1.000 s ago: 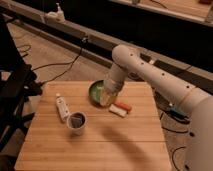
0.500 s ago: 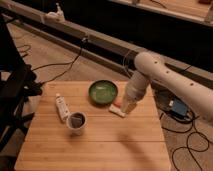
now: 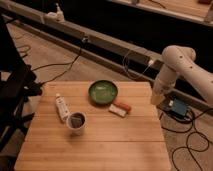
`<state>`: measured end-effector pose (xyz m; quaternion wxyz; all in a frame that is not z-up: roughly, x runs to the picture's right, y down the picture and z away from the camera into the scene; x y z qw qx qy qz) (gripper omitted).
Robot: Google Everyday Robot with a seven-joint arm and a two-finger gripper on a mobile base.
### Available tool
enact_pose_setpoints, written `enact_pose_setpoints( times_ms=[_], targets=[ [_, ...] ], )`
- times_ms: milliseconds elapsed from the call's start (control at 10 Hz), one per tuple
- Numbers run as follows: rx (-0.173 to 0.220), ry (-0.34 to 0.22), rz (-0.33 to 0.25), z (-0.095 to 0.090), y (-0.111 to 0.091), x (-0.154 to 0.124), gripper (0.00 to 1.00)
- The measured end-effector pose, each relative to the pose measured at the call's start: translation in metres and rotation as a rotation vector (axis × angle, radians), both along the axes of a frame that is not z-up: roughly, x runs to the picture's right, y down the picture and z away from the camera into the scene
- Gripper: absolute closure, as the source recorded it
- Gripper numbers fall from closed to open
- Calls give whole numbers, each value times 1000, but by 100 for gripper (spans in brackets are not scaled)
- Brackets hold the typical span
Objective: Move the arm in a circular motion
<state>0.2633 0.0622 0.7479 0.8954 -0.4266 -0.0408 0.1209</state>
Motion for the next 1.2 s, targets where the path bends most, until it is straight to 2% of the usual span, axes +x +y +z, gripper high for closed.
enact_pose_setpoints(
  times_ms=[200,400,600,700,800,900,1000,1100,1200],
  targets=[
    [0,-48,-43,34,-18,-25,100],
    [8,-162,-102,66,-36,-81,100],
    [8,-288,-144,74,-40,-135,100],
    [4,-355,-164,69,-38,-162,100],
    [-1,-428,-186,57,-32,-187,100],
    [-10,-472,-196,44,-24,-198,100],
    [-28,-518,-205,20,-8,-207,100],
    [-50,-530,-192,-4,8,-207,100],
    [-58,-521,-177,-13,15,-205,100]
  ],
)
